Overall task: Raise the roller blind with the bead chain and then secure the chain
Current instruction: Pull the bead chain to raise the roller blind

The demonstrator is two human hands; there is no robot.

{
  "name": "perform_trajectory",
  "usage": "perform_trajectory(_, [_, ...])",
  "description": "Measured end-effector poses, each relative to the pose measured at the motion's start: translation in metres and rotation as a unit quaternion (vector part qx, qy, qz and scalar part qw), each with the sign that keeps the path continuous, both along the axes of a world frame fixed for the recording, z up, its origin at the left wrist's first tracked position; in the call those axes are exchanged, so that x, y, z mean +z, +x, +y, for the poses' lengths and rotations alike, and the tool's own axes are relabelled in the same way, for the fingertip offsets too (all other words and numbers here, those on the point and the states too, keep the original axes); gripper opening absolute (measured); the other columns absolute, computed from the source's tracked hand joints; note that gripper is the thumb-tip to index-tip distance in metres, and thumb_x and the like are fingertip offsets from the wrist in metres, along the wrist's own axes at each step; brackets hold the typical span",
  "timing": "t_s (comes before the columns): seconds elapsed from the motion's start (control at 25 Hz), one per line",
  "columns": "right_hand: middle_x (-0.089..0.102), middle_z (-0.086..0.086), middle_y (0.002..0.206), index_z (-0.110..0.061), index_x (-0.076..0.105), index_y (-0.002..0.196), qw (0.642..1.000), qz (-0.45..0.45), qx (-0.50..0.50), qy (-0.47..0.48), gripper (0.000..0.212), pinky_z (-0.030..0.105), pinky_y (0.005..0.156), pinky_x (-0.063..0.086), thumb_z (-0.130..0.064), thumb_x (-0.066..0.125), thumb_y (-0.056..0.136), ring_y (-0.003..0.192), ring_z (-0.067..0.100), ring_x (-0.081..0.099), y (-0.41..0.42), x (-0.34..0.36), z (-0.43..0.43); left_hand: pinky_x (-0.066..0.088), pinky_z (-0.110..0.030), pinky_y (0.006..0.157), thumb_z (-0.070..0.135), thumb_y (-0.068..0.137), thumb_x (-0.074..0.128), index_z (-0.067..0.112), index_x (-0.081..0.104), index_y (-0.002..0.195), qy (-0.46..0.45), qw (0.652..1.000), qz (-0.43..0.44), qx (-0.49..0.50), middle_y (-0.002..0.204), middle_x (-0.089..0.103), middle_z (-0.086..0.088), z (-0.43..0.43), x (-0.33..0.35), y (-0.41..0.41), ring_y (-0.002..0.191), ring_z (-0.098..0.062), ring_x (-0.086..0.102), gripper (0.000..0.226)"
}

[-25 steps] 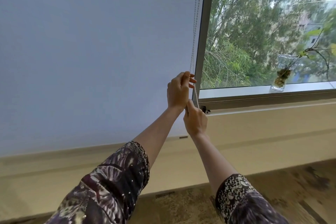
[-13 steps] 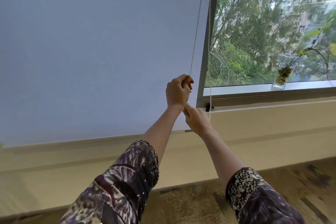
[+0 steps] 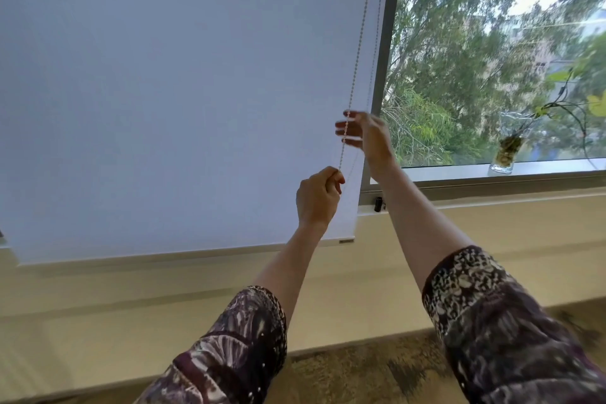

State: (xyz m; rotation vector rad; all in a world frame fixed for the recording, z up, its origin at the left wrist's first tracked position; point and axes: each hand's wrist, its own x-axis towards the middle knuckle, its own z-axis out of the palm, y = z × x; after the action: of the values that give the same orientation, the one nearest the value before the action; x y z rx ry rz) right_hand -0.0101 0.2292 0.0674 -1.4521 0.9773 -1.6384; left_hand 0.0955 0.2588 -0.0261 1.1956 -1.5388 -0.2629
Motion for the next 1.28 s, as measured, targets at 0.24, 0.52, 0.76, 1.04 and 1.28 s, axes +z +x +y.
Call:
perform_trajectory(0.24, [0.063,0.007,0.077,-0.01,0.06,0.102,0.991,-0.113,0.035,-0.057,0.024,0.03,0.053,0.05,-0.025,0.041,0.1,0.058,0.016,0.057,0.018,0.084,0.011,0.057,-0.031,0.063,0.009,0.093,0.046,0.021,0.065,0.076,0.026,1.0,-0.015,0.005,0.061,0.065,0.008,0.018,-0.032,0.012,0.059,-0.011,0.065,0.028])
perform_trajectory(0.52, [0.04,-0.004,0.056,-0.02,0.056,0.075,0.995,-0.046,-0.038,-0.075,0.03,0.023,0.044,0.021,-0.019,0.039,0.1,0.044,0.008,0.028,0.017,0.056,0.039,0.059,-0.036,0.078,0.01,0.092,0.052,0.018,0.074,0.084,0.101,0.994,-0.008,-0.04,0.076,0.076,0.005,0.031,-0.045,0.012,0.072,-0.006,0.071,0.024])
perform_trajectory(0.76, [0.043,0.0,0.061,-0.018,0.056,0.077,0.993,0.023,-0.075,-0.089,0.028,0.025,0.047,0.022,-0.013,0.04,0.099,0.049,0.009,0.03,-0.017,0.045,0.072,0.046,-0.034,0.106,0.022,0.093,0.059,0.01,0.067,0.119,0.147,0.988,0.013,-0.054,0.12,0.069,-0.006,0.053,-0.011,0.001,0.117,-0.018,0.062,0.029])
perform_trajectory(1.04, [0.048,-0.001,0.062,-0.022,0.056,0.074,0.992,0.06,-0.09,-0.072,0.03,0.027,0.053,0.029,-0.008,0.041,0.096,0.053,0.01,0.039,-0.053,0.005,0.113,0.051,-0.025,0.089,0.018,0.098,0.051,0.003,0.066,0.117,0.068,0.973,0.175,-0.134,0.109,0.073,-0.011,0.099,0.079,-0.046,0.099,-0.016,0.07,0.029])
perform_trajectory(1.28, [0.045,-0.003,0.058,-0.025,0.053,0.067,0.993,0.059,-0.078,-0.067,0.036,0.028,0.052,0.029,-0.005,0.041,0.095,0.054,0.012,0.038,-0.068,-0.035,0.146,0.05,-0.034,0.085,0.017,0.098,0.05,0.002,0.068,0.112,0.07,0.948,0.256,-0.178,0.111,0.072,-0.016,0.131,0.126,-0.089,0.101,-0.025,0.069,0.027])
